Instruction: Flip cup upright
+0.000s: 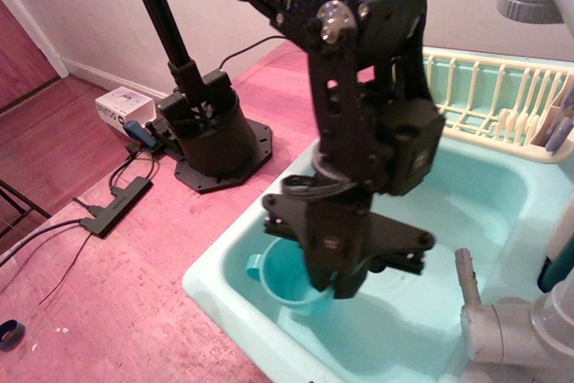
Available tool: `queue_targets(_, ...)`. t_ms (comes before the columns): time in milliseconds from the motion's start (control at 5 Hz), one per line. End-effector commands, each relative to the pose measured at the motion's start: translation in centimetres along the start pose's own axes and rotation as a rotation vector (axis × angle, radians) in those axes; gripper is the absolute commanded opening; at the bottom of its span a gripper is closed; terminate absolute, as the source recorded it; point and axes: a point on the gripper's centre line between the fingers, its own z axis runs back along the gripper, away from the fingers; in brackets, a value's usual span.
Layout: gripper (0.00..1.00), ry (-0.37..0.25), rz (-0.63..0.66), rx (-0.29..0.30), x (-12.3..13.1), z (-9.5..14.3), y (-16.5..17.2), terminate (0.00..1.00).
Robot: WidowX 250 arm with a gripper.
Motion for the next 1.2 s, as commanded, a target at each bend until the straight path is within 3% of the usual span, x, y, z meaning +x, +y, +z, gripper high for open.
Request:
queue_targets(0, 1.00, -0.009, -0.058, -0.007, 1.2, 1.6, -0.1, 0.00)
queue_targets(400, 1.00, -0.007, -0.137, 0.002, 3.0, 2.7, 0.8, 0.00)
queue_targets(1000, 1.00, -0.007, -0.137, 0.002, 3.0, 2.7, 0.8, 0.00)
